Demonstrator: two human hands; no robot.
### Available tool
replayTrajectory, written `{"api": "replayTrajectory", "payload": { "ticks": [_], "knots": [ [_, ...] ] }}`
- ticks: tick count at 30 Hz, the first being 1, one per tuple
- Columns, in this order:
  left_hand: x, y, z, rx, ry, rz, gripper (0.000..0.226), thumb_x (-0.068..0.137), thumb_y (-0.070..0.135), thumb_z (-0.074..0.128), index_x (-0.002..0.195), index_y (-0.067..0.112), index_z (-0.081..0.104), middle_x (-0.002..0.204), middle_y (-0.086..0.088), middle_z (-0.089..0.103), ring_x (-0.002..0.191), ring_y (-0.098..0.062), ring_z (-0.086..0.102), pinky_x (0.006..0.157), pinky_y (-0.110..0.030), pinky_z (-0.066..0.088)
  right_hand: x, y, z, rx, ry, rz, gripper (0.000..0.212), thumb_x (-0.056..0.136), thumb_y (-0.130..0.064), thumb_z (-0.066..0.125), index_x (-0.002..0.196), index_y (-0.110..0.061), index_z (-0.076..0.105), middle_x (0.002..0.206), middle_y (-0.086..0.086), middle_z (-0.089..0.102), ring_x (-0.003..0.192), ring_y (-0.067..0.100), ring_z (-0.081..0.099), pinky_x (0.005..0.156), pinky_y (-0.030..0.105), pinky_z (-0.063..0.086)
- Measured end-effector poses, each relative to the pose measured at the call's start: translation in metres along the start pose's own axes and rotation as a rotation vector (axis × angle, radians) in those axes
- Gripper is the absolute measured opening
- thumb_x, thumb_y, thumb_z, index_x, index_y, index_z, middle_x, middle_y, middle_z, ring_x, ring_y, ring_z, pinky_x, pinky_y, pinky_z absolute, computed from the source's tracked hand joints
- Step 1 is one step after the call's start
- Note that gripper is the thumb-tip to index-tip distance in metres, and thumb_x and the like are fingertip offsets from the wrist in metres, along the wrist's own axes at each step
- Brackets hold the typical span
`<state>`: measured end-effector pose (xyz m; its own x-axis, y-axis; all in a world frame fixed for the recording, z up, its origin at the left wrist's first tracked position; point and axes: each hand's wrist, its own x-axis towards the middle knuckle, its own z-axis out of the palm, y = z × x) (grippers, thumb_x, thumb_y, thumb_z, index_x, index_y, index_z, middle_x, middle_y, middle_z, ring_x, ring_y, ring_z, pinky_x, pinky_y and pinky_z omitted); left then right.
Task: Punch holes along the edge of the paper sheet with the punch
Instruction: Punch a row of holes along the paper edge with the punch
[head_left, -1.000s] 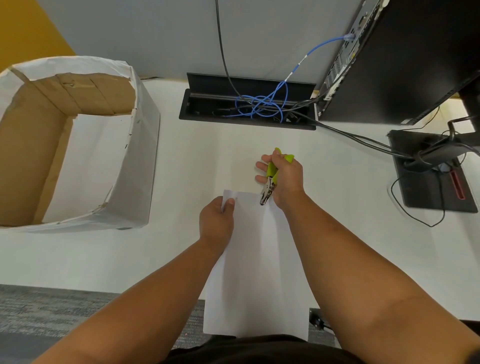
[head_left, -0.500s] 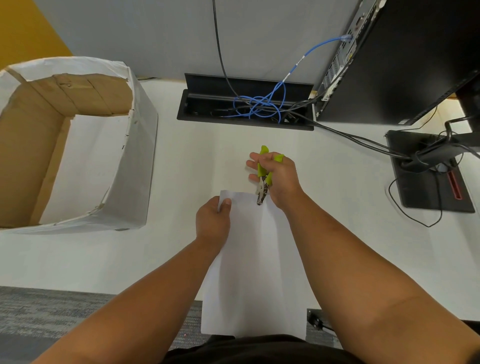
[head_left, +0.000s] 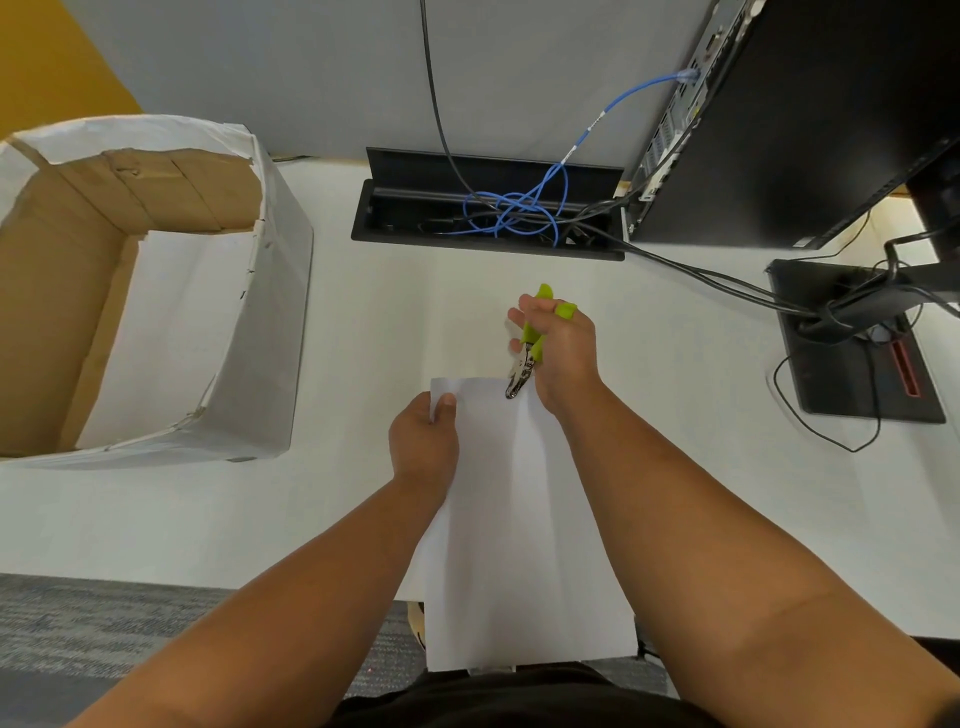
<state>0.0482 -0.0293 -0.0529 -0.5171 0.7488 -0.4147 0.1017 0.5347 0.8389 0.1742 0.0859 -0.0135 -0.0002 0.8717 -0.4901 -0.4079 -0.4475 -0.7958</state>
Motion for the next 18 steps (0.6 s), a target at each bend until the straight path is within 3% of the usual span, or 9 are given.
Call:
{"api": "replayTrajectory", "payload": {
  "ticks": [3, 6, 10, 14, 18],
  "knots": [
    [0.001, 0.0005, -0.0012, 0.023, -0.019, 0.019, 0.036, 0.097, 0.031, 0.05, 0.068, 0.012, 0.042, 0.065, -0.005, 0.042, 0.062, -0.018, 0.038, 0.061, -0.03, 0.035, -0.0008, -0.0007, -0.0018, -0.062, -0.126, 0.0, 0.013, 0.085, 0.001, 0.067, 0.096, -0.004, 0.07, 0.129, 0.008, 0.064, 0.117, 0.023, 0.063, 0.092, 0.047, 0.051],
    [-0.0009, 0.0044, -0.0018, 0.055, -0.028, 0.061, 0.037, 0.098, 0.028, 0.05, 0.062, 0.019, 0.044, 0.061, 0.004, 0.047, 0.059, -0.016, 0.043, 0.059, -0.027, 0.038, -0.0031, -0.0011, -0.0006, -0.241, -0.237, -0.021, 0.016, 0.085, 0.004, 0.064, 0.1, 0.002, 0.07, 0.133, 0.007, 0.063, 0.118, 0.008, 0.061, 0.1, 0.049, 0.048],
    [-0.0018, 0.0062, -0.0027, 0.089, -0.034, 0.11, 0.037, 0.097, 0.028, 0.05, 0.063, 0.017, 0.043, 0.061, 0.003, 0.046, 0.059, -0.016, 0.041, 0.06, -0.029, 0.038, -0.004, 0.0014, 0.0009, -0.314, -0.257, -0.072, 0.018, 0.085, 0.005, 0.062, 0.094, -0.007, 0.072, 0.134, 0.006, 0.062, 0.127, 0.013, 0.056, 0.108, 0.045, 0.044],
    [-0.0041, 0.005, -0.0023, 0.066, -0.008, 0.083, 0.038, 0.097, 0.027, 0.05, 0.065, 0.014, 0.035, 0.063, -0.002, 0.036, 0.06, -0.016, 0.032, 0.06, -0.029, 0.032, -0.0011, 0.0021, -0.0023, -0.229, -0.233, -0.057, 0.021, 0.085, 0.008, 0.059, 0.1, -0.001, 0.07, 0.135, 0.006, 0.061, 0.129, 0.013, 0.054, 0.108, 0.05, 0.043],
    [0.001, 0.0023, -0.0027, -0.006, -0.004, -0.013, 0.042, 0.096, 0.034, 0.051, 0.078, -0.003, 0.049, 0.07, -0.008, 0.047, 0.065, -0.018, 0.042, 0.063, -0.031, 0.039, -0.0021, -0.0035, -0.0022, -0.218, -0.284, -0.045, 0.023, 0.084, 0.011, 0.057, 0.101, 0.002, 0.069, 0.136, 0.007, 0.06, 0.129, 0.014, 0.054, 0.102, 0.052, 0.046]
  ]
}}
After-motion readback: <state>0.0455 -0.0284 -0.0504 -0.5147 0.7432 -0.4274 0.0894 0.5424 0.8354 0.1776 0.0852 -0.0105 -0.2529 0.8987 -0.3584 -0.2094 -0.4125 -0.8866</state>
